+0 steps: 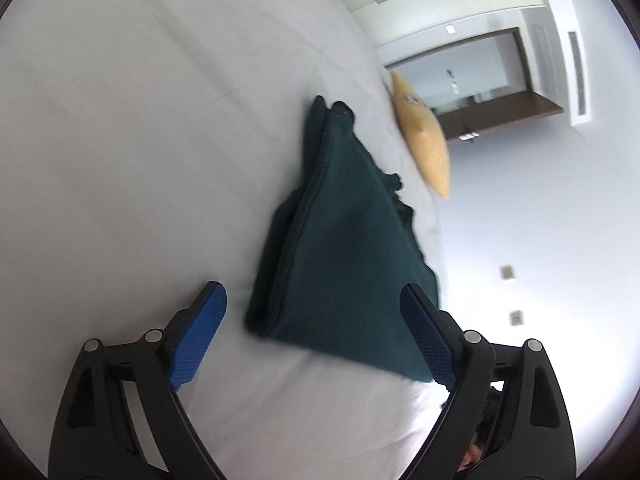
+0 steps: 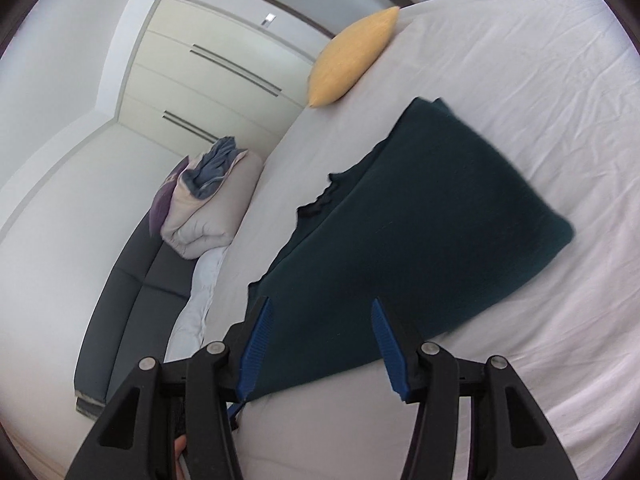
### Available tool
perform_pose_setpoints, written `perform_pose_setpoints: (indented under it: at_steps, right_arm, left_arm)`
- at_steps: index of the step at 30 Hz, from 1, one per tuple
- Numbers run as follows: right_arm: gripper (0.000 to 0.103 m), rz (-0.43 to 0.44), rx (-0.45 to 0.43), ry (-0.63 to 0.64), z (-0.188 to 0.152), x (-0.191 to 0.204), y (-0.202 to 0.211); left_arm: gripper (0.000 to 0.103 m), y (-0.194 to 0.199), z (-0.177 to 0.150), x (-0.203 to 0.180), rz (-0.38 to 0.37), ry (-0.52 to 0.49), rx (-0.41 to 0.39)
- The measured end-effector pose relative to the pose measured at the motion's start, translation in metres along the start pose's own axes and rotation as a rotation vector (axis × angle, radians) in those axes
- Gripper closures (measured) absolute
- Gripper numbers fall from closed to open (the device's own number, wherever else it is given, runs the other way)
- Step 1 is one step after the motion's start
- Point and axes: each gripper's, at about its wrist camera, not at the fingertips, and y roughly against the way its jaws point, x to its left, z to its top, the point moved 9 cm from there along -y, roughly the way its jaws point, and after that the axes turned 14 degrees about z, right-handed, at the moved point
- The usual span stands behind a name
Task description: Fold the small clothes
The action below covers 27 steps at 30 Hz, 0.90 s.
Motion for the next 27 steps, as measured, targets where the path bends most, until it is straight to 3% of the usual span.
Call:
perform_pose_setpoints:
  at_steps: [6,8,9,12,16,19,21,27]
  right_arm:
    - [0.048,0.024,0.022,-0.010,-0.003,0.002,-0.005]
    - [0.048,0.028,0.042,0.003,-0.003,0.007,-0.015]
    - [0.048,0.031,0.054,0.009,-0.004,0.010,-0.021]
    - [0.048,0.044,0.103,0.031,-0.004,0.019,-0.047]
    - [0.048,0.043,0.184,0.059,-0.007,0.027,-0.085]
    - [0.048,0.025,0.229,0.068,-0.010,0.026,-0.108]
    - [0.048,0.029,0.251,0.072,-0.012,0.025,-0.120]
    - [0.048,0.028,0.271,0.053,0.002,0.011,-0.134]
  left_arm:
    - [0.018,-0.040,0.017,-0.017,-0.031,-0.099,0.276]
    - [0.021,-0.046,0.021,-0.020,-0.055,-0.090,0.317]
    - [0.030,-0.048,0.022,-0.021,-0.065,-0.083,0.326]
    - [0.071,-0.058,0.023,-0.017,-0.070,-0.058,0.347]
    - [0.076,-0.061,0.021,-0.014,-0.107,-0.015,0.341]
    - [0.080,-0.059,0.025,-0.019,-0.095,-0.025,0.328]
    - [0.091,-0.057,0.027,-0.030,-0.084,-0.050,0.310]
    - [0.093,-0.045,0.032,-0.084,-0.030,-0.174,0.240]
